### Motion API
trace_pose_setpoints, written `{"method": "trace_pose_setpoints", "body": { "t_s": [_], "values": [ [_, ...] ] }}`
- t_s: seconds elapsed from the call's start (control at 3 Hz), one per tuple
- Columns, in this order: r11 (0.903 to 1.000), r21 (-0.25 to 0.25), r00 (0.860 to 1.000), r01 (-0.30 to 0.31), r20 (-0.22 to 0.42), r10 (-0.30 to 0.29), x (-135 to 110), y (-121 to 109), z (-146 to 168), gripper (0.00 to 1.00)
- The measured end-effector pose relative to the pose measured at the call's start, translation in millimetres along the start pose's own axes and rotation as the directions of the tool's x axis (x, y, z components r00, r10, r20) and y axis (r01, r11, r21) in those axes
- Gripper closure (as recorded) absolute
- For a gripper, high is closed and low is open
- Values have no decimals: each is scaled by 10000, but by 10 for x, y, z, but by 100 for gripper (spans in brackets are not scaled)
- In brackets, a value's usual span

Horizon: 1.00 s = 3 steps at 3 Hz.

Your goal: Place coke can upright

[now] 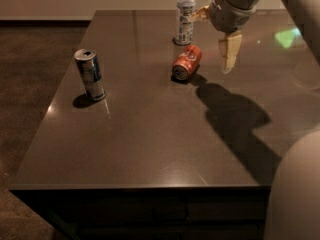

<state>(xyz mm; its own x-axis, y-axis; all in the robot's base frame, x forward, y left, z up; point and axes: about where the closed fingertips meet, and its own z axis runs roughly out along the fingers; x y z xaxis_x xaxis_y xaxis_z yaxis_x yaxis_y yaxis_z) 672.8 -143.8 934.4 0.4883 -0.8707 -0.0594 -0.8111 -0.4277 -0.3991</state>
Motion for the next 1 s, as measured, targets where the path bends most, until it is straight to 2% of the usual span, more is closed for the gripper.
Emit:
{"method": "trace_pose_setpoints", "body": {
  "t_s": [0.33, 0.67, 1.0],
  "values": [
    [9923, -135, 9923, 1230, 169, -1228, -100, -119, 162, 0],
    [9721, -400, 9729, 2311, 189, -2305, -211, -155, 294, 0],
    [9529, -798, 9563, 2924, 256, -2913, -258, -190, 439, 0]
  ]
}}
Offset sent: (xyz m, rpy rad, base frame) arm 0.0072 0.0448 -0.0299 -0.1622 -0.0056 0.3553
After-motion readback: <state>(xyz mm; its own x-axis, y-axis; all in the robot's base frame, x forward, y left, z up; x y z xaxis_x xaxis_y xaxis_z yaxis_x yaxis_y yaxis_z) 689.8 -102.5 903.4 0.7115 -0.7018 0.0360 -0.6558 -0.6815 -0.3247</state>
